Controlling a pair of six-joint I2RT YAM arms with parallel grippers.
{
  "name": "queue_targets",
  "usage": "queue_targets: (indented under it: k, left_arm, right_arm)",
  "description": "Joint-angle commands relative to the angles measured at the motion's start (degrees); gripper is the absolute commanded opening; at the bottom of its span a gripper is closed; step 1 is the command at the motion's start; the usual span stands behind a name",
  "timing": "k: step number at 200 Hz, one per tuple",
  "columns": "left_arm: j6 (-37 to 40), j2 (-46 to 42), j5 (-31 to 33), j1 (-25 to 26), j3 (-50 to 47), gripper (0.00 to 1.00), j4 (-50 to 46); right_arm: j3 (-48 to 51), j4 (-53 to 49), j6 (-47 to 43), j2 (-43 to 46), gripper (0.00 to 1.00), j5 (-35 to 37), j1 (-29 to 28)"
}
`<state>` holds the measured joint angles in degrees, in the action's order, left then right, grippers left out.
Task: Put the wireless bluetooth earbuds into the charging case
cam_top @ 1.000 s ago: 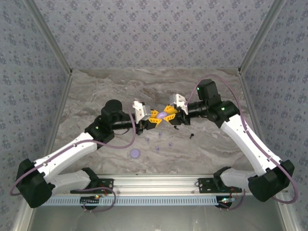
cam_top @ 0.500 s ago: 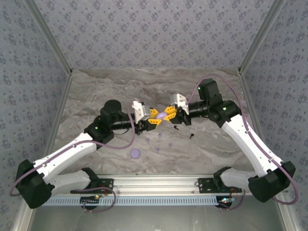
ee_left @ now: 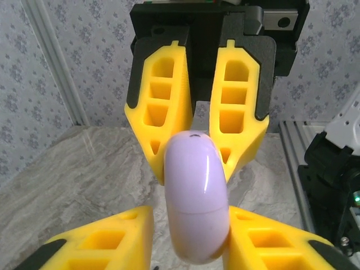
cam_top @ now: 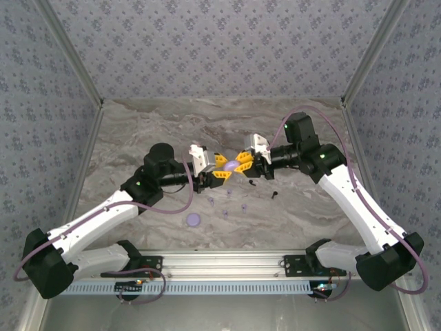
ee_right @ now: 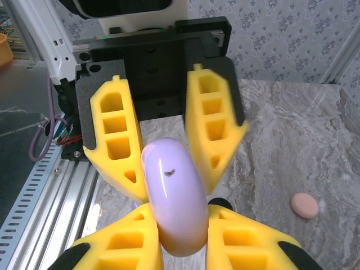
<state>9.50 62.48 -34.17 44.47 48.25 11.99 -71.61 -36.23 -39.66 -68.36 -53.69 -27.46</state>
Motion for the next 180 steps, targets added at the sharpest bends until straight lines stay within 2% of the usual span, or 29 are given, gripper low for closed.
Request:
queue_targets:
  k: [1, 38, 86, 108, 180]
  left_arm:
    - [-0.1, 0.5, 0.2, 0.2, 0.5, 0.27, 1.3]
    - [0.0, 0.8, 0.3, 0.2, 0.6, 0.14, 0.9]
    - [0.0, 0.8, 0.6, 0.2, 0.6, 0.08, 1.0]
    - [0.0, 0.8, 0.6, 0.2, 0.6, 0.07, 1.1]
    - [0.1, 1.0, 0.5, 0.1, 0.4, 0.06, 1.1]
  right_arm:
    - [-1.8, -0.1, 1.6, 0.3, 0.2, -1.8, -0.3]
    - [-2.0, 0.5, 2.7, 0.5, 0.22, -1.1, -0.1]
    - [-1.4, 1.6, 4.6, 1.7, 0.51, 1.2, 0.2]
    - [-0.9, 5.1, 6.6, 1.4, 0.55, 1.7, 0.1]
    - [-3.6, 6.0, 9.0, -0.9, 0.59, 4.6, 0.3]
